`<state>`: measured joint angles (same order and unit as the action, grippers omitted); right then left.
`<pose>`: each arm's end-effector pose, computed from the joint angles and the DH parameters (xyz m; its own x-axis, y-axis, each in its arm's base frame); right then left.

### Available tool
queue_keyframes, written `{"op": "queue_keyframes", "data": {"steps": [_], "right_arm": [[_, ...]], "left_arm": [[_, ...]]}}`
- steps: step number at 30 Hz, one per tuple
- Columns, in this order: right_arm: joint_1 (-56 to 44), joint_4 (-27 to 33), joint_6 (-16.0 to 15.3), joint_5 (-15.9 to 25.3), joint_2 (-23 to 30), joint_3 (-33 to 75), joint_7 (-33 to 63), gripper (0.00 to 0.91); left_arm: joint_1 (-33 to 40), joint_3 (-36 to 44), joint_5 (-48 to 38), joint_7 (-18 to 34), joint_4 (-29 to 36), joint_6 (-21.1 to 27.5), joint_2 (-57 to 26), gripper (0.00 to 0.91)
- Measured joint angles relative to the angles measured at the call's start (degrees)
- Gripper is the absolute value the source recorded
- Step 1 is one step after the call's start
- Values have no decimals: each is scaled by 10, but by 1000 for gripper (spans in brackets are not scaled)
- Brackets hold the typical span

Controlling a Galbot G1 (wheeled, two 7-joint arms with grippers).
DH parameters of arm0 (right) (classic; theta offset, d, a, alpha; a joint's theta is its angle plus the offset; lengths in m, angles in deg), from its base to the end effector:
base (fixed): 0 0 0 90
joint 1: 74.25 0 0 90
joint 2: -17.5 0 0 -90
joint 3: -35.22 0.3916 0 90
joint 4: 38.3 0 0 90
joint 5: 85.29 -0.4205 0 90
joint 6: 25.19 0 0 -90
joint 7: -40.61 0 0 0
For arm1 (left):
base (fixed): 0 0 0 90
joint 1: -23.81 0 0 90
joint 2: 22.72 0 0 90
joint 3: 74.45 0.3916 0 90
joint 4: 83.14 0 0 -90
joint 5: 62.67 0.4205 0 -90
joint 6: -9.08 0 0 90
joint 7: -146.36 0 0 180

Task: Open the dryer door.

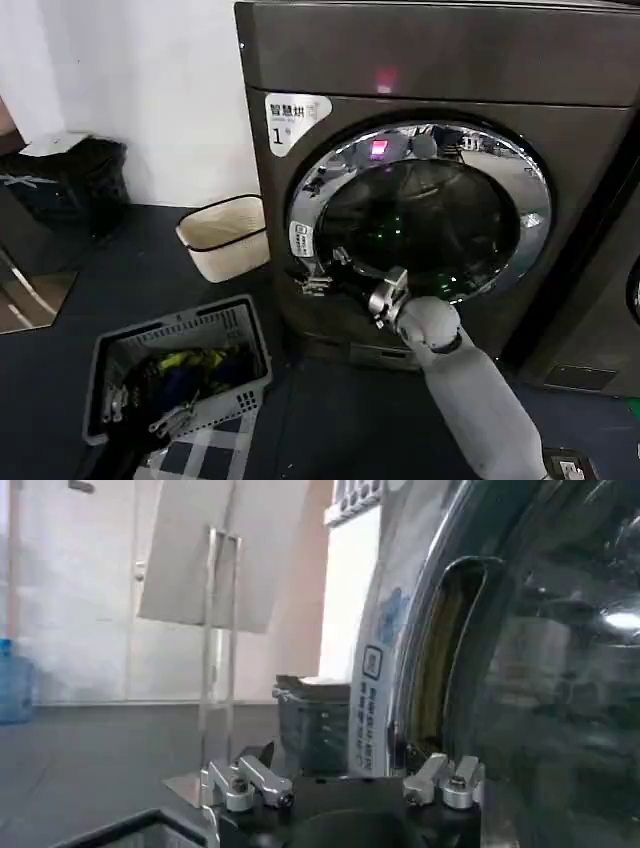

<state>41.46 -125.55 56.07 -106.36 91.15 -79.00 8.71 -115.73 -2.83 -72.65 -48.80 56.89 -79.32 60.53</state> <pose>0.5376 0.0494 -0.2335 -0.5821 -0.8116 -0.0499 -0.8045 0.5838 -0.1093 0.1216 0.0927 -0.2332 -0.9891 0.1459 0.0202 0.1473 0.9787 0.1428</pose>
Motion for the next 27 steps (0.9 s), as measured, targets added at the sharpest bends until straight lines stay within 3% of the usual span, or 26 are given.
{"op": "queue_keyframes", "data": {"steps": [7, 14, 27], "right_arm": [[1, 6, 11, -4, -8, 4, -48, 907], [-11, -3, 29, -37, -27, 4, -96, 907], [-67, -62, 43, -74, -97, 27, -224, 907]], "left_arm": [[8, -4, -12, -14, -10, -8, -2, 907], [29, -17, -39, -13, -37, -17, -18, 907], [105, -22, -135, 16, -135, -47, -119, 907]]}}
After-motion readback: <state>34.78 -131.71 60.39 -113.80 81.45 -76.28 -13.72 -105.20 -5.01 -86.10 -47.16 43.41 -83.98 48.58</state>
